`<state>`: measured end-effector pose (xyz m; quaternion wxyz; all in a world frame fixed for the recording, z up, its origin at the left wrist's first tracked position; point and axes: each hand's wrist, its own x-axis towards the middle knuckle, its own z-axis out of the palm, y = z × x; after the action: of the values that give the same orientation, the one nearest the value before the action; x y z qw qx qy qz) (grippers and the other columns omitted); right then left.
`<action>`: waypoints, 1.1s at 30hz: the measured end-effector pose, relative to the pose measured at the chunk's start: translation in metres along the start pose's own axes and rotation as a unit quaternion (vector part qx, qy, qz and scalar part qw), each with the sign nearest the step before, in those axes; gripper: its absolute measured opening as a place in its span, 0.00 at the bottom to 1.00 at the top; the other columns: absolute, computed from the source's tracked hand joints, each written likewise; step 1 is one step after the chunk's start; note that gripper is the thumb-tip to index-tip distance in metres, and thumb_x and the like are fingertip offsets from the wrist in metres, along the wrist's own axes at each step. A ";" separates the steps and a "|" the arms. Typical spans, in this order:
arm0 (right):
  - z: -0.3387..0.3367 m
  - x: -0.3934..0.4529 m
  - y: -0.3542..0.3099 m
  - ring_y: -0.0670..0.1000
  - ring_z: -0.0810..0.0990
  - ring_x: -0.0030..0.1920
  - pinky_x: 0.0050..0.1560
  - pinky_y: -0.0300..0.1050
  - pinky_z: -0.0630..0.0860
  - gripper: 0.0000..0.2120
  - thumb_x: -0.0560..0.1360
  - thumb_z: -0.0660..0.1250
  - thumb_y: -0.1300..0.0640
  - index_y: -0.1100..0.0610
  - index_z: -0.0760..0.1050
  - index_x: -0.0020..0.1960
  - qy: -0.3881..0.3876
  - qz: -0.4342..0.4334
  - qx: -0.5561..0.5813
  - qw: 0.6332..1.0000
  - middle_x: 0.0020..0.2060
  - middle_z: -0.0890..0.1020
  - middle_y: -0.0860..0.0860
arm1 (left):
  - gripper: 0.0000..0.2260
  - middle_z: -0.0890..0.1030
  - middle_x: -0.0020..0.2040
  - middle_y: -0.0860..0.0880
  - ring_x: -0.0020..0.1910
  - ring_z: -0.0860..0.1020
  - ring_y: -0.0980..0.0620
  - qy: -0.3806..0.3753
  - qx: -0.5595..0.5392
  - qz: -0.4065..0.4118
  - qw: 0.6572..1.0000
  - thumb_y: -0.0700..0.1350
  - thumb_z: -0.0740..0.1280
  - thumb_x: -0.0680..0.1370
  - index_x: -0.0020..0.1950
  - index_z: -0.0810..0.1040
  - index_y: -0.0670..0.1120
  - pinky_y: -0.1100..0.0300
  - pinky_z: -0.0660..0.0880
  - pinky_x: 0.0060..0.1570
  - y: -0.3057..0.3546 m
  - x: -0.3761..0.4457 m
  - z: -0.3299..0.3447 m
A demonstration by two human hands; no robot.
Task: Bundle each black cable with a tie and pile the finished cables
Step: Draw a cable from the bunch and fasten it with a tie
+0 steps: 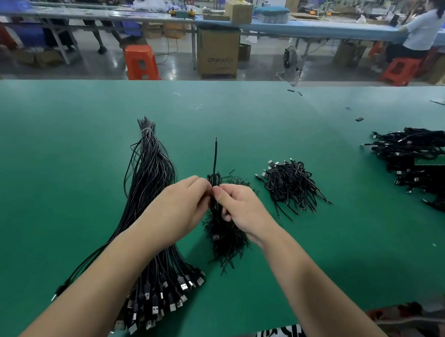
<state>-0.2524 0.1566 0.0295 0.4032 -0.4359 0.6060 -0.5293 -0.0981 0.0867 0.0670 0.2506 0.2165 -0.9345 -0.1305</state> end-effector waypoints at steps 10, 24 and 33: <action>0.002 0.003 0.006 0.46 0.66 0.26 0.23 0.37 0.64 0.06 0.79 0.70 0.53 0.55 0.76 0.50 0.045 0.050 0.092 0.994 0.32 0.78 0.53 | 0.03 0.79 0.41 0.45 0.38 0.78 0.44 0.002 0.037 0.053 0.998 0.35 0.71 0.76 0.47 0.79 0.39 0.49 0.77 0.38 -0.001 -0.005 0.007; -0.009 0.001 0.006 0.39 0.72 0.26 0.29 0.30 0.66 0.02 0.76 0.73 0.51 0.48 0.83 0.46 0.032 -0.039 -0.003 0.999 0.29 0.77 0.39 | 0.05 0.79 0.30 0.52 0.27 0.77 0.55 0.009 -0.257 -0.203 0.945 0.40 0.68 0.80 0.44 0.78 0.47 0.64 0.71 0.29 -0.007 0.004 0.010; -0.009 -0.001 -0.005 0.45 0.56 0.22 0.23 0.38 0.54 0.14 0.82 0.65 0.53 0.58 0.82 0.42 -0.023 0.049 0.102 0.993 0.27 0.68 0.55 | 0.03 0.75 0.42 0.52 0.39 0.70 0.57 0.016 -0.091 -0.020 0.996 0.36 0.66 0.79 0.48 0.75 0.43 0.67 0.67 0.41 -0.003 0.002 0.011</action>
<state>-0.2598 0.1599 0.0350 0.4851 -0.3744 0.5597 -0.5579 -0.1050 0.0850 0.0575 0.2816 0.2138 -0.9101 -0.2161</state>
